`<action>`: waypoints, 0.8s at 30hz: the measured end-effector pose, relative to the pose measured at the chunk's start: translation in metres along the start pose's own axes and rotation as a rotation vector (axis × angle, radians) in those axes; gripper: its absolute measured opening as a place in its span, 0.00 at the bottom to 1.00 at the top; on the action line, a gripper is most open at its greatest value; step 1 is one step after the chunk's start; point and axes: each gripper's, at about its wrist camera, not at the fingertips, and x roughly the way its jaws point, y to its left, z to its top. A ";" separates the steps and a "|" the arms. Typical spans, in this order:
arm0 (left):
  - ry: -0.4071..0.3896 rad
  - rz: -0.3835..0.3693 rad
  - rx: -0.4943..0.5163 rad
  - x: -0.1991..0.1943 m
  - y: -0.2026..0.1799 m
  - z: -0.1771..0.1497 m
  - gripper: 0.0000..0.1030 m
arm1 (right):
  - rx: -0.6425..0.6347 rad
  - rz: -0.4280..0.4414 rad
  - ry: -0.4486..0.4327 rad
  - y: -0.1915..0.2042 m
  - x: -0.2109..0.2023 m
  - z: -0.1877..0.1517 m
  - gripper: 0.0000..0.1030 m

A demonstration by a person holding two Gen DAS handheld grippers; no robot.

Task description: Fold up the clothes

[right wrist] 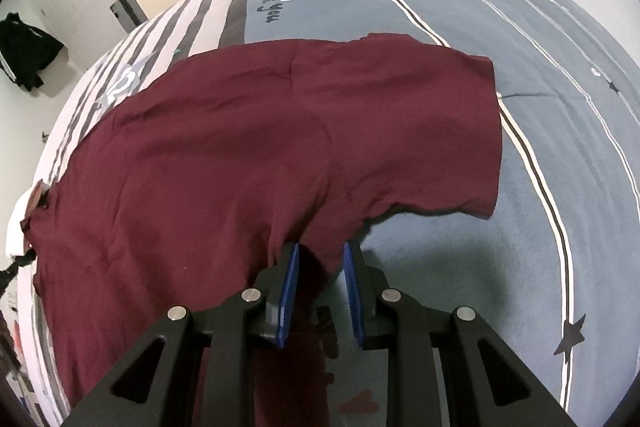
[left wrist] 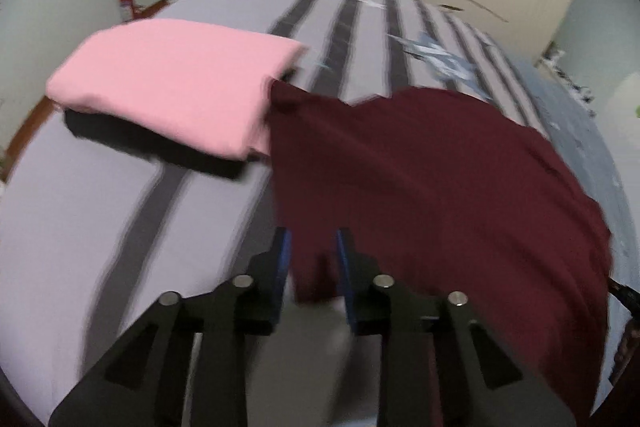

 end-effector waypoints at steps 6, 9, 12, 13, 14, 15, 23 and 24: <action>0.050 -0.081 0.005 -0.007 -0.034 -0.045 0.37 | -0.036 0.004 -0.016 0.003 -0.017 -0.020 0.21; 0.070 -0.097 0.009 -0.019 -0.050 -0.070 0.37 | -0.058 0.026 -0.024 0.003 -0.030 -0.036 0.32; 0.071 -0.116 0.012 -0.037 -0.062 -0.099 0.38 | -0.090 0.039 -0.022 0.002 -0.041 -0.052 0.33; 0.066 -0.116 0.022 -0.045 -0.067 -0.110 0.38 | -0.103 0.044 -0.020 0.001 -0.043 -0.058 0.33; 0.062 -0.117 0.032 -0.052 -0.072 -0.120 0.38 | -0.115 0.049 -0.019 0.000 -0.047 -0.064 0.33; 0.061 -0.114 0.039 -0.059 -0.077 -0.131 0.38 | -0.128 0.056 -0.015 -0.003 -0.051 -0.072 0.34; 0.022 -0.066 0.035 -0.118 -0.098 -0.209 0.38 | -0.234 0.153 -0.007 -0.024 -0.082 -0.139 0.38; 0.017 -0.059 0.026 -0.125 -0.101 -0.221 0.38 | -0.246 0.166 -0.004 -0.028 -0.087 -0.148 0.38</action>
